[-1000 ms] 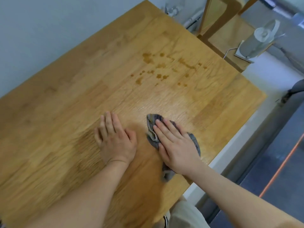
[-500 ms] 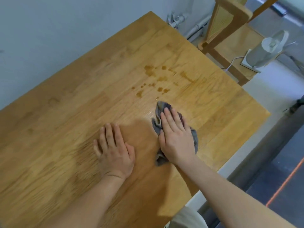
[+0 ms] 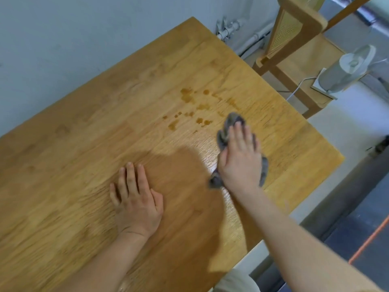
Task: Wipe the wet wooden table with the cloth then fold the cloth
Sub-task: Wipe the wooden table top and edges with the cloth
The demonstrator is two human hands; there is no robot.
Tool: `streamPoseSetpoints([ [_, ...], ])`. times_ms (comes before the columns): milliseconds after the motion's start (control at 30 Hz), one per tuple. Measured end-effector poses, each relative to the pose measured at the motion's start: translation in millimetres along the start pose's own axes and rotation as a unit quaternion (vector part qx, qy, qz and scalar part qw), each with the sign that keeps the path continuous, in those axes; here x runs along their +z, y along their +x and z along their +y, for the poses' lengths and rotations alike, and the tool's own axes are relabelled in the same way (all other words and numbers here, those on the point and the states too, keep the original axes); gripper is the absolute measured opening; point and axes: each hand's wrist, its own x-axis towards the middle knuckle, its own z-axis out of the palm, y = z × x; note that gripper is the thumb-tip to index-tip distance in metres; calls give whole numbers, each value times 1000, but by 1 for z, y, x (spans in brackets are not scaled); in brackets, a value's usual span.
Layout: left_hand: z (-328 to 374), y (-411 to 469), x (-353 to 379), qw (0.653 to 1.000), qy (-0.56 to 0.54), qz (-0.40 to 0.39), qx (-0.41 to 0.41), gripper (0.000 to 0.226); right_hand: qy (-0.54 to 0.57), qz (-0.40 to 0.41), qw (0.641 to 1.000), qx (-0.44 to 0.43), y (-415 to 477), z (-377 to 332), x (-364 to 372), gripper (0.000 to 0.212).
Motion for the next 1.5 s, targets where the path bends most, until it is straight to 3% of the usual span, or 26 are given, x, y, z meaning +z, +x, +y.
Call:
streamPoseSetpoints([
  [133,-7,4,-4,1000,6,-14,17,70,37,-80,979,-186,-11,-7,-1,55],
  [200,-14,4,-6,999,-5,1,32,68,29,-76,974,-213,25,26,-9,56],
  [333,-18,4,-5,998,-31,36,31,64,7,-12,1000,9,92,69,-23,57],
  [433,-18,4,-5,999,-28,35,27,65,-5,-3,998,61,69,19,-6,58],
  [633,-19,4,-8,999,-17,29,32,64,40,-70,977,-196,-41,-103,28,57],
  [800,-20,2,-9,999,-27,24,34,64,33,-98,939,-328,-19,-69,21,48],
  [867,-20,3,-8,999,-28,26,34,64,3,-71,957,-282,12,-23,13,49],
  [933,-21,5,-7,999,-25,18,35,64,-13,-42,985,-170,40,8,4,53],
  [1033,-23,5,-6,999,-28,16,35,64,-25,-9,999,-45,40,-14,7,56],
  [1067,-23,4,-5,999,-30,17,35,65,-23,-11,998,-62,29,-34,11,57],
  [1200,-23,3,-5,998,-36,22,44,65,16,-68,959,-275,-21,-114,34,51],
  [1300,-24,3,-5,998,-46,28,44,65,28,-92,927,-362,-8,-105,29,49],
  [1367,-23,4,-4,996,-60,37,50,64,5,-74,950,-304,9,-54,17,52],
  [1433,-24,4,-1,995,-69,51,53,62,-10,-39,991,-127,24,-2,1,55],
  [1500,-25,5,0,993,-79,70,54,60,-27,-6,999,23,30,10,-4,58],
])
